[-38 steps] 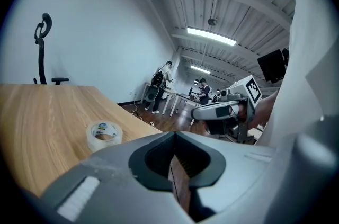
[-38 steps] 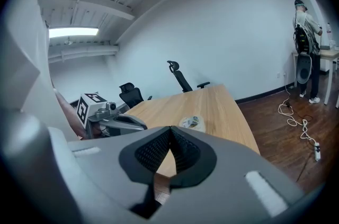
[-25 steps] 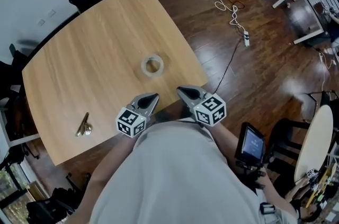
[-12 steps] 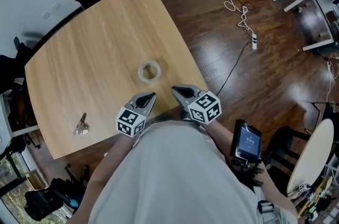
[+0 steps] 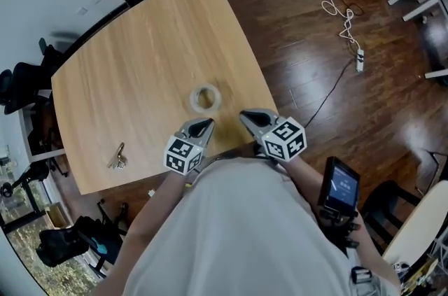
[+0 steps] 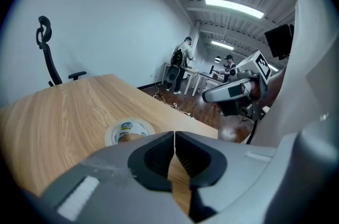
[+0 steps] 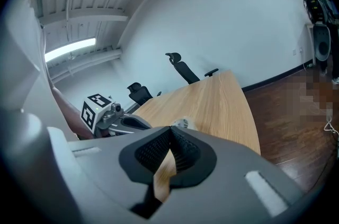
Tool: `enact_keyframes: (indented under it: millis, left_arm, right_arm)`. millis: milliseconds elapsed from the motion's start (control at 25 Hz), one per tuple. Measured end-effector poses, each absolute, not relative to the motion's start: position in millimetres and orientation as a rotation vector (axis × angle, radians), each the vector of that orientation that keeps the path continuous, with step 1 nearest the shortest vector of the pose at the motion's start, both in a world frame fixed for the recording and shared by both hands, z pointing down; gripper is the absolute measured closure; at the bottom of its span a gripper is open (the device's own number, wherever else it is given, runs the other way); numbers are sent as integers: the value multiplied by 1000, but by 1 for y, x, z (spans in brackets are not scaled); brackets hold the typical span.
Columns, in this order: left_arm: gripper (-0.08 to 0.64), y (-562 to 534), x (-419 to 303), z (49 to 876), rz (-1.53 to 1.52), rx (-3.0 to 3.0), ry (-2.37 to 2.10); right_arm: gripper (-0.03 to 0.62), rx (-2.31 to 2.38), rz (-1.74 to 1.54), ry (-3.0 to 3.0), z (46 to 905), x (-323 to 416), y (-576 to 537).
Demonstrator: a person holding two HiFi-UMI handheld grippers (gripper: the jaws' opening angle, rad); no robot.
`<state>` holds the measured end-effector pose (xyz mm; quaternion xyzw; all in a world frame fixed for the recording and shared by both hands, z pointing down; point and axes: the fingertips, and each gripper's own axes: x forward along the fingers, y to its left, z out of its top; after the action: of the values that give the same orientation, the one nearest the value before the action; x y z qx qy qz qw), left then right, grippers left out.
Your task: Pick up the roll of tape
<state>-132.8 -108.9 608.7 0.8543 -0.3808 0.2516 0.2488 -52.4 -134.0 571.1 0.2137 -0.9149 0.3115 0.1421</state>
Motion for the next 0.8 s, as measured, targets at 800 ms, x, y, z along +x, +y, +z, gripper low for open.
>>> enact_keyframes:
  millis: [800]
  left_arm:
    - [350, -133, -148, 702, 1535, 2172, -905]
  right_arm:
    - [586, 585, 933, -2639, 582, -5, -161]
